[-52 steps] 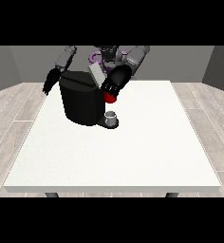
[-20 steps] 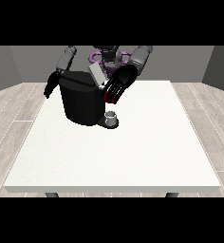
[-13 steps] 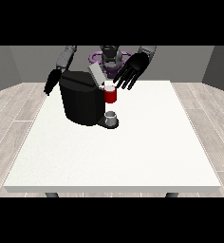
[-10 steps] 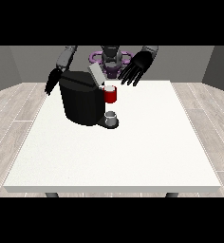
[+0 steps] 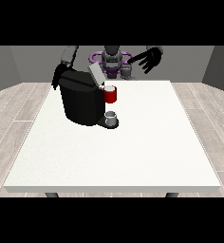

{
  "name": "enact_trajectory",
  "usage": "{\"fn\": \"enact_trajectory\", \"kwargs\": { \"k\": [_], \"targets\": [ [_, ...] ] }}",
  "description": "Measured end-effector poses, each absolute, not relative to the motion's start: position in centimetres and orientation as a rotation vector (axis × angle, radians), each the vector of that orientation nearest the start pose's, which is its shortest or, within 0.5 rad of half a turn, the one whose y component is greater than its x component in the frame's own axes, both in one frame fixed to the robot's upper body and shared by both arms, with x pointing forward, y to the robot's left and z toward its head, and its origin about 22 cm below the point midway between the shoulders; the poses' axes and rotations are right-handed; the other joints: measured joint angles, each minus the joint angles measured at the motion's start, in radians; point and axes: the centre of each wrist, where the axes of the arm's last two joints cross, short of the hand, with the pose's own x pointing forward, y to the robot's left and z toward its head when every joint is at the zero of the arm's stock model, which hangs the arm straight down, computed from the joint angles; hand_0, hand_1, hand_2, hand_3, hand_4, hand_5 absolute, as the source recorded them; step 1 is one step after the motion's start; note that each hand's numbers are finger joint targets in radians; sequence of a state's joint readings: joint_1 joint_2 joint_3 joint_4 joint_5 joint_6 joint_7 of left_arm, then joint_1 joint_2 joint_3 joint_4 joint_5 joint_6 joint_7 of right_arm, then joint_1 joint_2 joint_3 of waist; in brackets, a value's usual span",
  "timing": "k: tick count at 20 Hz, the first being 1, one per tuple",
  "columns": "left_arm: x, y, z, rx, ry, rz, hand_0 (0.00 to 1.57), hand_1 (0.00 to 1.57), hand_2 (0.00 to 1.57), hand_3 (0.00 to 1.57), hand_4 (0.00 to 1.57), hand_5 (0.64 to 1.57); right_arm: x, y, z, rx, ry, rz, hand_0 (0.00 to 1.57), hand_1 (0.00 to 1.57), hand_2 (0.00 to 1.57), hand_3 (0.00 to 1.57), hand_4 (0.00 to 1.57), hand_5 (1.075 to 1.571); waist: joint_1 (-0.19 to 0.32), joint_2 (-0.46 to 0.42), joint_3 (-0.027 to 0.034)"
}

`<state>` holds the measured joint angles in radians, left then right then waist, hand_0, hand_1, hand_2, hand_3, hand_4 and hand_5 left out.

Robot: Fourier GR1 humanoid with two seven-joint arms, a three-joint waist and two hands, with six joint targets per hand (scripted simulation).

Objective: Insert the coffee pod into the coffee machine and close the lid

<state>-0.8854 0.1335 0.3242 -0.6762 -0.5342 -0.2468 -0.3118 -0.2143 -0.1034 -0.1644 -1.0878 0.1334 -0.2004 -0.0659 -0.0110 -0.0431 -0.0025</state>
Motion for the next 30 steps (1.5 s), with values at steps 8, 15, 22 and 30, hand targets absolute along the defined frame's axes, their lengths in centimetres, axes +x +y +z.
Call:
{"fn": "enact_trajectory", "kwargs": {
  "k": [8, 15, 22, 30],
  "targets": [
    [36.4, 22.8, -4.6, -0.077, -1.466, -0.404, 0.0, 0.0, 0.0, 0.0, 0.39, 1.571, 26.1, -27.5, -6.4, -0.329, -1.311, -0.022, 0.0, 0.0, 0.0, 0.0, 0.0, 1.571, 0.061, -0.219, 0.0019],
    [34.4, 23.8, -6.5, -0.101, -1.387, -0.316, 0.0, 0.0, 0.0, 0.0, 0.37, 1.571, 28.6, -25.6, -2.3, -0.179, -1.428, 0.085, 0.0, 0.0, 0.0, 0.0, 0.15, 1.571, 0.089, -0.283, 0.0021],
    [33.7, 23.6, -5.6, -0.134, -1.416, -0.295, 0.0, 0.0, 0.0, 0.0, 0.39, 1.571, 30.7, -26.6, 1.1, -0.193, -1.516, 0.16, 0.0, 0.0, 0.0, 0.0, 0.0, 1.571, 0.14, -0.246, 0.0024],
    [33.1, 22.5, -3.7, -0.152, -1.505, -0.32, 0.0, 0.0, 0.0, 0.0, 0.35, 1.571, 34.3, -28.5, 4.5, -0.169, -1.532, 0.061, 0.0, 0.0, 0.0, 0.0, 0.19, 1.571, 0.207, -0.149, 0.0028]
  ]
}}
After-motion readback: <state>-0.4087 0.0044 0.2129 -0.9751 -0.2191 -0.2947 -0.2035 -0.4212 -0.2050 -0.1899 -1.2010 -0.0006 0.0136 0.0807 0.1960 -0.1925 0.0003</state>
